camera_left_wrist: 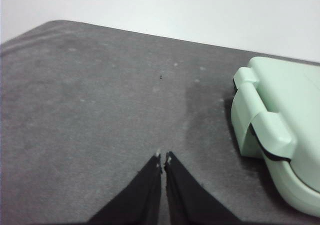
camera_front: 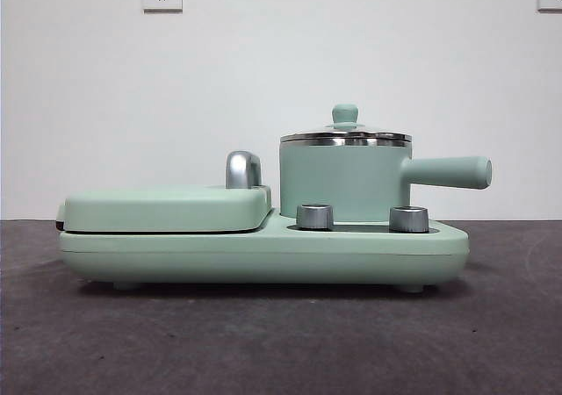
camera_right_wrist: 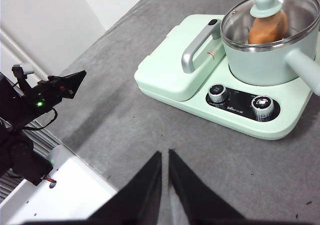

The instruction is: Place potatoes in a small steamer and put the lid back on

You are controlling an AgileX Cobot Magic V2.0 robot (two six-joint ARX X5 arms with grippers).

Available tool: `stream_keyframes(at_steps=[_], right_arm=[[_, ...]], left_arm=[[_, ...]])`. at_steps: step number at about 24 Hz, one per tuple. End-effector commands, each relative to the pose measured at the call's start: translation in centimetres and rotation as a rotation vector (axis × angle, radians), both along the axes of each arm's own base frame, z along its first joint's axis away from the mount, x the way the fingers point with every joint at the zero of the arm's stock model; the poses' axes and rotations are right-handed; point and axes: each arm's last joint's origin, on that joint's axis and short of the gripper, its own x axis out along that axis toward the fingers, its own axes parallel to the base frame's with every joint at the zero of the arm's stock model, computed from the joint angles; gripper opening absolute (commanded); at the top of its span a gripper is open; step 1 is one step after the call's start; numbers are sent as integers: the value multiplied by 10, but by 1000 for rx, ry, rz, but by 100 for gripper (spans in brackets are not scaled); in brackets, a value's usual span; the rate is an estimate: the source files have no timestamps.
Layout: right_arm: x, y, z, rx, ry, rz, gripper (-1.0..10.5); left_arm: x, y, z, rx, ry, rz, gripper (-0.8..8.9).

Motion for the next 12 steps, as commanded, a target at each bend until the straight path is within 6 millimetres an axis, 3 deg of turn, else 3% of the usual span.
stream_keyframes(at_steps=[1, 5, 12], right_arm=[[0, 0, 3, 5, -17, 4, 19], [0, 0, 3, 5, -17, 4, 19], [0, 0, 3, 5, -17, 4, 19]], left_arm=[[1, 0, -7, 88, 30, -7, 19], [1, 1, -7, 172, 35, -19, 19], [1, 1, -7, 166, 34, -15, 19]])
